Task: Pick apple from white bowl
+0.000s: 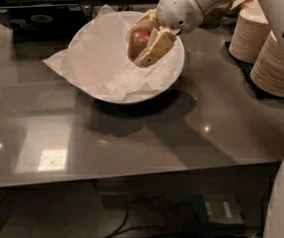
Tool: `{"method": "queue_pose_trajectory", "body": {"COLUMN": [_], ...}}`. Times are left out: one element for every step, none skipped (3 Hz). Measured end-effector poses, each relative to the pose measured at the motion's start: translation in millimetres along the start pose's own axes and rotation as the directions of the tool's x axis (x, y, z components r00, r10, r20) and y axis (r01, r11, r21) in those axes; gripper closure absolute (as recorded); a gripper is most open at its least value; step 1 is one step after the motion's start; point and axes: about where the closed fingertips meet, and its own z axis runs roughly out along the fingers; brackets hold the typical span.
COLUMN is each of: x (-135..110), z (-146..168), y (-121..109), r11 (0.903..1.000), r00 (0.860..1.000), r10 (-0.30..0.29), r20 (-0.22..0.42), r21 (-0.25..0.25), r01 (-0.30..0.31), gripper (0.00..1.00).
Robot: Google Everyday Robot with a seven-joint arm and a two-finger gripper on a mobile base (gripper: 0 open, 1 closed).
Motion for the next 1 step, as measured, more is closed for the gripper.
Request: {"method": "queue_pose_trajectory", "body": {"x": [0.0], "z": [0.0], "y": [0.0], "r11": [1.0], "r00": [1.0], "r10": [0.0], "r20": [0.0], "r21": [0.0], "r01": [0.0], "gripper": [1.0]}}
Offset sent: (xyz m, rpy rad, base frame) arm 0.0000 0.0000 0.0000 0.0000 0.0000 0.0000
